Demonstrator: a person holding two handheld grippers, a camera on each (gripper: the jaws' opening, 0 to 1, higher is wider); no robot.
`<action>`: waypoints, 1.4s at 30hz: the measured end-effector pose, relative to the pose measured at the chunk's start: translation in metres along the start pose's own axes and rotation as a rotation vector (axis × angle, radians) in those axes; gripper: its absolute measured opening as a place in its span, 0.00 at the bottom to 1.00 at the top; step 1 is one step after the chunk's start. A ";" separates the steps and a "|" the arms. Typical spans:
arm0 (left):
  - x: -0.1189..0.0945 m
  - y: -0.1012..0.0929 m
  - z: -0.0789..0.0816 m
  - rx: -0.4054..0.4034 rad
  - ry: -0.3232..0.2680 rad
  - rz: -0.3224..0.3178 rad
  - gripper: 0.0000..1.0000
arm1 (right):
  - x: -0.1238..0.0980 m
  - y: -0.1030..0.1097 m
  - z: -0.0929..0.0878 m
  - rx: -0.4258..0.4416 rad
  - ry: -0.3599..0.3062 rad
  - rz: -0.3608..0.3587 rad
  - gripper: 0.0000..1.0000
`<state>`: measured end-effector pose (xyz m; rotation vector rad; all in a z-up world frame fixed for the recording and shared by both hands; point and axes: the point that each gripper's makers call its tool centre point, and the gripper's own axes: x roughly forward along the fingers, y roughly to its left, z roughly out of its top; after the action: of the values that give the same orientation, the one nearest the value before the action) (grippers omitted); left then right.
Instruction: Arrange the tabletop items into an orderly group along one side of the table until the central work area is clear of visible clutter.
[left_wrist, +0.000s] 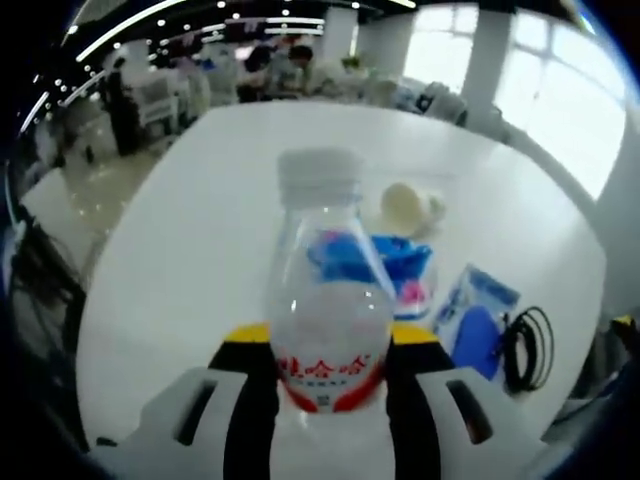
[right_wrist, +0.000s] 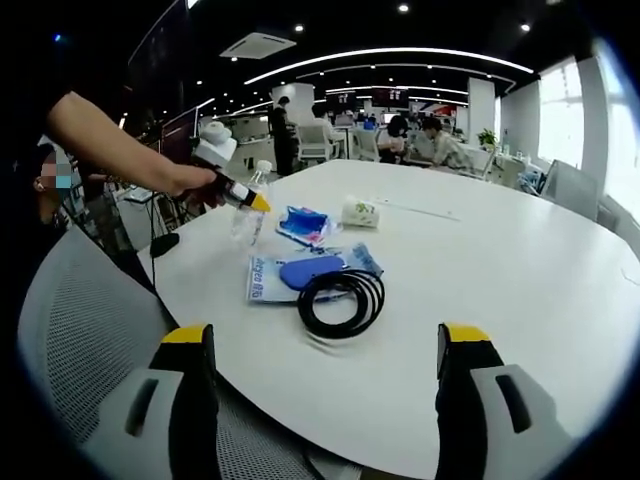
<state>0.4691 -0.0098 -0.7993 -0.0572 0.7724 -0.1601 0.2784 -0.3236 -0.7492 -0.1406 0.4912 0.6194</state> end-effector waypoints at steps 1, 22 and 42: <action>0.000 0.001 -0.002 0.002 -0.003 0.002 0.38 | 0.000 0.000 0.000 0.000 0.000 0.000 0.92; -0.005 -0.010 -0.010 0.074 -0.045 0.011 0.39 | 0.000 -0.001 -0.001 -0.003 0.003 -0.002 0.91; -0.014 -0.009 -0.019 0.107 -0.093 0.039 0.40 | 0.000 0.002 -0.001 -0.008 0.007 0.004 0.90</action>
<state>0.4448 -0.0160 -0.8019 0.0517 0.6704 -0.1602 0.2765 -0.3221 -0.7502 -0.1492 0.4958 0.6250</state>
